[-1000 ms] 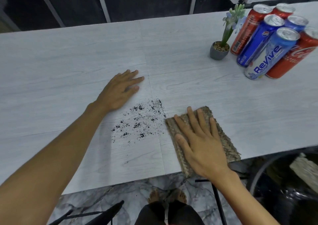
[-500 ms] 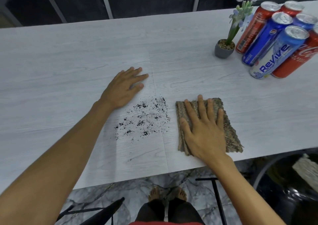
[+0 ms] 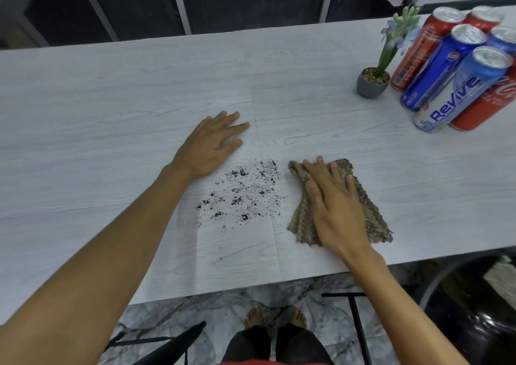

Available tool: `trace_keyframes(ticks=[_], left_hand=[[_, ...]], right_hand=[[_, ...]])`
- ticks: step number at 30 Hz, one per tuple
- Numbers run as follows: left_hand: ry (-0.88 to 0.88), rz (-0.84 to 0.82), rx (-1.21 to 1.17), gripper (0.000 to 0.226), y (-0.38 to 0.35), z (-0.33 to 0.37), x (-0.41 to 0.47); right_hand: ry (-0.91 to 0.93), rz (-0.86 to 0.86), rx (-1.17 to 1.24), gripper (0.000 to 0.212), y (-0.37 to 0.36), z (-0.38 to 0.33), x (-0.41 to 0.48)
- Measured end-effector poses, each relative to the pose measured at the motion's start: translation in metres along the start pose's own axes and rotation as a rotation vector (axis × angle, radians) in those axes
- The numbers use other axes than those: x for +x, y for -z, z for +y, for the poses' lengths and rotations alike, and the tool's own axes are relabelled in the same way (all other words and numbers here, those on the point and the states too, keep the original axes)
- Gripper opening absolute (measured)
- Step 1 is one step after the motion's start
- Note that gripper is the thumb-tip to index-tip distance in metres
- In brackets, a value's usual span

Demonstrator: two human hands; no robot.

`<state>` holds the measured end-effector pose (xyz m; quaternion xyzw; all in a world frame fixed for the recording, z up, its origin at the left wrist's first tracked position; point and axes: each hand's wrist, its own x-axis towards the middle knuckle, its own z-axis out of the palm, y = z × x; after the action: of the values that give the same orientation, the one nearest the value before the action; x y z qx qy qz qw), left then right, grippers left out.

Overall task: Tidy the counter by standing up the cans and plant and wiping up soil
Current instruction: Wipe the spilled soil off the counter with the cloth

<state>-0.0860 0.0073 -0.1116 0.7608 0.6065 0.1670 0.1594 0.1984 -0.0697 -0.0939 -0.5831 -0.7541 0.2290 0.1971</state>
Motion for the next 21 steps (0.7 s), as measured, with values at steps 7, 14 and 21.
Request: trace_keyframes(ticks=[7,14,21], left_hand=[[-0.009,-0.012,-0.016,0.045,0.001,-0.002,0.0],[0.001,0.001,-0.034,0.045,0.001,-0.002,0.001],[0.003,0.0,-0.039,0.045,0.0,-0.002,0.001]], right_hand=[[0.187,-0.107,-0.327,0.051,-0.022,-0.012,-0.012],[0.078,-0.094,-0.408,0.054,-0.015,-0.006,-0.005],[0.149,-0.147,-0.409,0.052,-0.012,-0.004,-0.028]])
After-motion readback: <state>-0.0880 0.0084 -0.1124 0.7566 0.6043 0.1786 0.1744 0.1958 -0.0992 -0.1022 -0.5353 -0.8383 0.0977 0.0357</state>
